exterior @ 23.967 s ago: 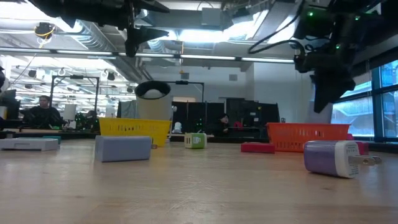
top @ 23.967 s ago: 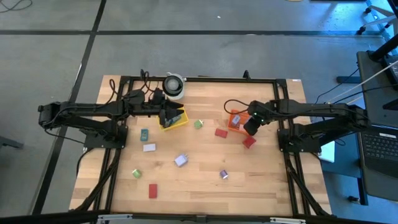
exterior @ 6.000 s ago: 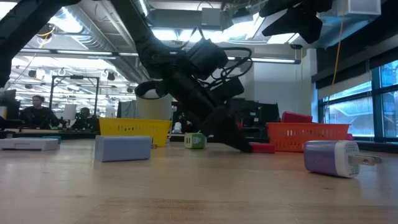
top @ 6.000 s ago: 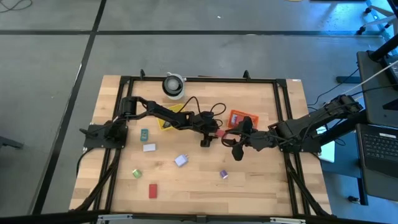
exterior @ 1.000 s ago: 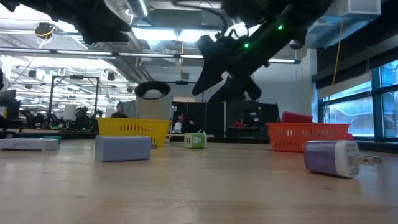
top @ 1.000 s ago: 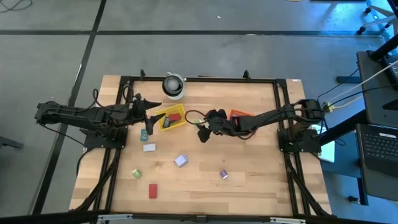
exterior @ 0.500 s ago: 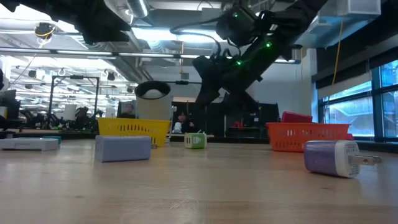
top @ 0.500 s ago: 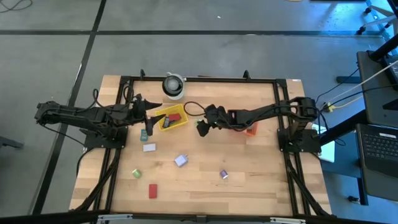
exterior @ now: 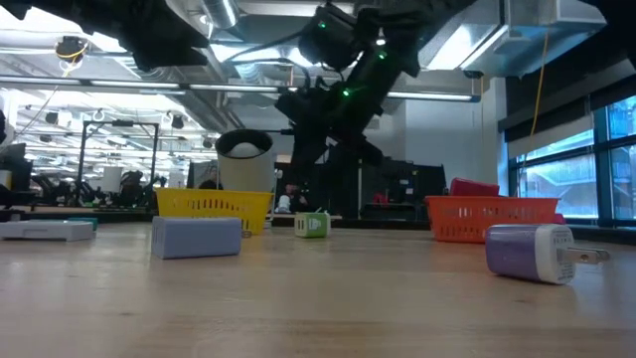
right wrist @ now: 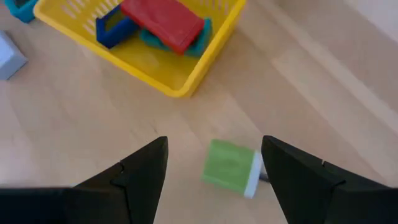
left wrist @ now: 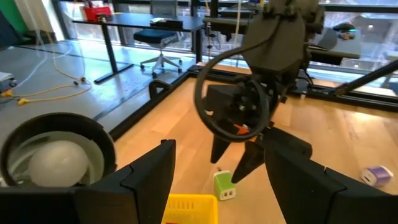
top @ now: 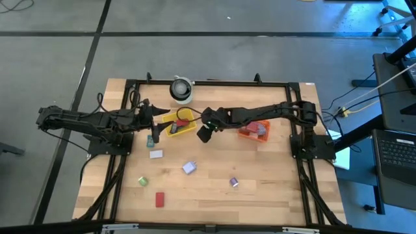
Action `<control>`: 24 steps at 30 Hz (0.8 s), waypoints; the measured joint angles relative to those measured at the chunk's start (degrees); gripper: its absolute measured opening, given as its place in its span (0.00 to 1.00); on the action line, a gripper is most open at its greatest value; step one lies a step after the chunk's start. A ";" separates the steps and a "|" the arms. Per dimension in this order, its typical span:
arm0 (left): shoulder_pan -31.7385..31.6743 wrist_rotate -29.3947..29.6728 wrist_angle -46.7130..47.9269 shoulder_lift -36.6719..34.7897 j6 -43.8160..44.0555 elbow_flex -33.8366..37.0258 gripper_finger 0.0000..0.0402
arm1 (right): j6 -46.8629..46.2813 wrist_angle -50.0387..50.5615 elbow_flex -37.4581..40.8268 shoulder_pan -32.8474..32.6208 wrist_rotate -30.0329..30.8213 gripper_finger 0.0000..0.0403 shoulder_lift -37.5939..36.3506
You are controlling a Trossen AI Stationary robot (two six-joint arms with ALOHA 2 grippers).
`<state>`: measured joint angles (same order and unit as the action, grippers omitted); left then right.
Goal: Pick & Place Office items
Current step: Put the top green charger adapter into the orange bin
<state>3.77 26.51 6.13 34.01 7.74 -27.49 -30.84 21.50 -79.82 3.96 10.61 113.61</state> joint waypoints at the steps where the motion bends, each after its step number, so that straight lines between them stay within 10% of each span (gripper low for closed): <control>1: 0.00 -0.44 0.02 0.00 0.01 0.00 0.60 | -0.26 1.11 -0.76 0.21 -0.59 0.65 0.27; 24: -0.02 -0.69 -0.42 -0.01 0.04 0.00 0.60 | -3.09 4.61 -1.83 0.85 -3.09 0.65 4.61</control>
<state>3.75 25.82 5.72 34.00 7.78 -27.49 -33.93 26.11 -81.65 4.81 7.52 118.22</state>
